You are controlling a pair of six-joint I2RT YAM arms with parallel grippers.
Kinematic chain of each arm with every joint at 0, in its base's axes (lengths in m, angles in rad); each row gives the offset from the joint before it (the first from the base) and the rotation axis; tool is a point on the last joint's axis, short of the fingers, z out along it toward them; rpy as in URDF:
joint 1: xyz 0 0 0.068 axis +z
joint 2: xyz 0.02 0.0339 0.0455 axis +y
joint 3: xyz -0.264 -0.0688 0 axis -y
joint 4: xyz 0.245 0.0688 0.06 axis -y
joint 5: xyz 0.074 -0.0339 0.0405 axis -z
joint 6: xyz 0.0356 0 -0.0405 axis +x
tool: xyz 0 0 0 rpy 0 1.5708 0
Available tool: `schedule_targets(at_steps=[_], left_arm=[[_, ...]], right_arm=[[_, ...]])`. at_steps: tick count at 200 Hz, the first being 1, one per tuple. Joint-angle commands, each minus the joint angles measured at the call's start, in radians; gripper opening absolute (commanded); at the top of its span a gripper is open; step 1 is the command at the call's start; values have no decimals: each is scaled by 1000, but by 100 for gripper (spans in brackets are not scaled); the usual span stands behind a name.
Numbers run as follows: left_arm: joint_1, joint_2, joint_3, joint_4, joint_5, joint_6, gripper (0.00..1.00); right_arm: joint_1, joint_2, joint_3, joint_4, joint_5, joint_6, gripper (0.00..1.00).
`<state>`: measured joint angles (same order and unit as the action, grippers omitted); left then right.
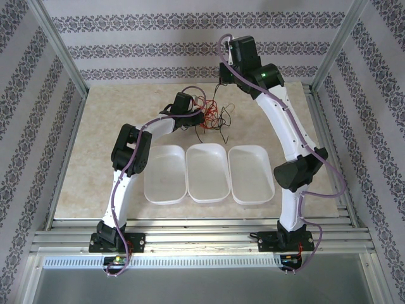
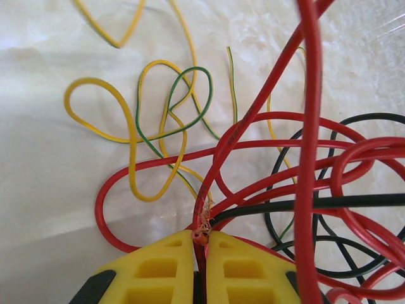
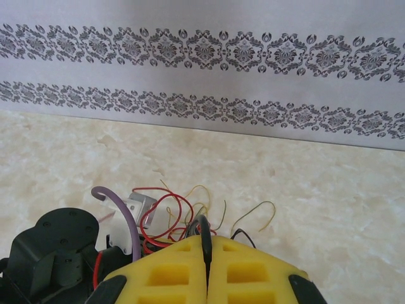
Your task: Untangle the cables
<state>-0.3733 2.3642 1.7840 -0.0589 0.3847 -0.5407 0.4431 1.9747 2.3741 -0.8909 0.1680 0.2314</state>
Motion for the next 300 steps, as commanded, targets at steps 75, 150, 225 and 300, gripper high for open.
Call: schedule_targets(at_steps=[75, 150, 225, 300], left_arm=[[2, -220, -155, 38, -82, 0, 42], [52, -381, -295, -1, -243, 79, 50], [72, -403, -192, -143, -374, 276, 53], [13, -498, -369, 295, 116, 668, 93]], right_arm=[[6, -46, 0, 54, 26, -1, 0], [3, -19, 4, 47, 14, 11, 0], [-5, 5, 12, 38, 0, 22, 0], [-9, 29, 45, 20, -28, 38, 0]])
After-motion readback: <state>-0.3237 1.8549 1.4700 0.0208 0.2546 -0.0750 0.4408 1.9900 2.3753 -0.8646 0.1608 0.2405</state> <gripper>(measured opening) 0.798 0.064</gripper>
